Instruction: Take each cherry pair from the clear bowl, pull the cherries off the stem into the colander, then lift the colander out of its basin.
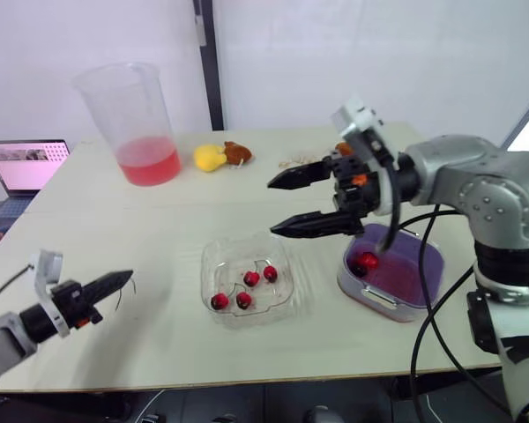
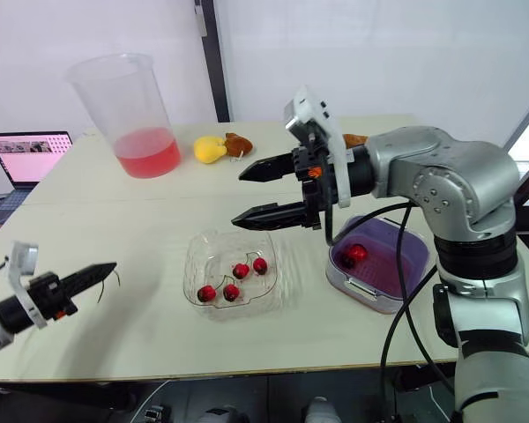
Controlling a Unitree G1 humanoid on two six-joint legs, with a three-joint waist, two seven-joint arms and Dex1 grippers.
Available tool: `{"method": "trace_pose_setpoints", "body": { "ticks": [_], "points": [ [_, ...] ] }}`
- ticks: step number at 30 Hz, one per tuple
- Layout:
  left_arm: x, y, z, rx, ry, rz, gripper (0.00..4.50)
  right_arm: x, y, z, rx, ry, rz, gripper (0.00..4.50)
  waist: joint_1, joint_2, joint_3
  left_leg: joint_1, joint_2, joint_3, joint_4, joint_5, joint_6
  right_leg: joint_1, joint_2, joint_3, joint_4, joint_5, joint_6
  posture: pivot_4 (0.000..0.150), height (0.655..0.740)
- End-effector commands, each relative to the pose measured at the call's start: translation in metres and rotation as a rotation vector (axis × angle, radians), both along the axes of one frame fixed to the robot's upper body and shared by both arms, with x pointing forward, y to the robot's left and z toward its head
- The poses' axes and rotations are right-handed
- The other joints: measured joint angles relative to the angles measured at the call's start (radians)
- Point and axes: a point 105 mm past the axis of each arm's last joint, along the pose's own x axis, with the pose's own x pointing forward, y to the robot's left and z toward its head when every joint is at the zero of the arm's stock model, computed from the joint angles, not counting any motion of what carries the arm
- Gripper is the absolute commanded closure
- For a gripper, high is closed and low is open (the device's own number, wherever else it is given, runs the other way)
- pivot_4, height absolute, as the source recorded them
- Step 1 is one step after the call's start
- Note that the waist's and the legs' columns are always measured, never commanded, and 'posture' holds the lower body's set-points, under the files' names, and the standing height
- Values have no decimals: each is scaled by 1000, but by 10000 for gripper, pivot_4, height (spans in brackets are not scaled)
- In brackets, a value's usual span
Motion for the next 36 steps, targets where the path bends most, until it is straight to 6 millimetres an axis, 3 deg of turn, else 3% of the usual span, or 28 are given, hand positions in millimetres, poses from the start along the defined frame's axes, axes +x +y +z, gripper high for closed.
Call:
{"method": "trace_pose_setpoints", "body": {
  "ticks": [1, 4, 7, 11, 16, 21, 24, 30, 33, 36],
  "points": [
    [-1, -11, -1, -25, 17, -40, 45000, -4, 1, 7, 5, -63, 9, 442, -1, 0, 0, 0, 0, 0, 0, 0, 0, 0, 0, 0, 0, 0, 0, 1500, 7400],
    [1, -17, -20, -23, 100, -70, 45000, -6, 2, 7, 0, -65, 9, 442, -5, 0, 0, 0, 0, 0, 0, 0, 0, 0, 0, 0, 0, 0, 0, 1500, 7400],
    [12, -3, -29, -23, 126, -3, 45000, -4, 4, 5, -3, -67, -5, 442, -5, 0, 0, 0, 1, 0, 0, 0, 0, -1, 1, 0, 0, 0, 0, 1500, 7400],
    [21, 15, -40, 28, 179, 55, 26096, 0, 2, 7, 8, -84, -41, 0, -8, 0, 0, 0, 1, 1, -1, 0, 0, -1, 1, 0, 0, 0, 0, 1500, 7400],
    [30, 37, -27, 52, 133, 111, 1110, -4, -2, 3, 13, -69, -69, 0, -7, 0, 0, 0, 1, 0, -1, 0, 0, -1, 1, 0, 0, 0, 0, 1500, 7400],
    [33, 49, -11, 90, 73, 129, 406, -4, -4, -1, 1, -59, -85, 0, -10, 0, 0, 0, 1, 1, -1, 0, 0, -1, 1, 0, 0, 0, 0, 1500, 7400],
    [35, 43, 13, 103, -40, 77, 406, -2, -4, -3, -8, -59, -89, 0, -8, 0, 0, 0, 1, 1, -1, 0, 0, -1, 1, 0, 0, 0, 0, 1500, 7400],
    [25, 1, 100, 229, -421, -196, 406, 18, 3, -23, -120, -78, -134, 0, -5, 0, 0, 0, 1, 1, -1, 0, 0, -1, 0, 0, 0, 0, -1, 1500, 7400],
    [21, -18, 113, 307, -463, -310, 406, 25, 12, -41, -209, -60, -140, 0, -10, 0, 0, 0, 1, 1, -1, 0, 0, -1, 0, 0, 0, 0, -1, 1500, 7400],
    [17, -41, 115, 364, -460, -429, 406, 29, 26, -55, -276, -69, -153, 0, -17, 1, 0, 0, 1, 3, -2, 0, 0, -3, 0, 0, 0, 0, -1, 1500, 7400]
  ]
}}
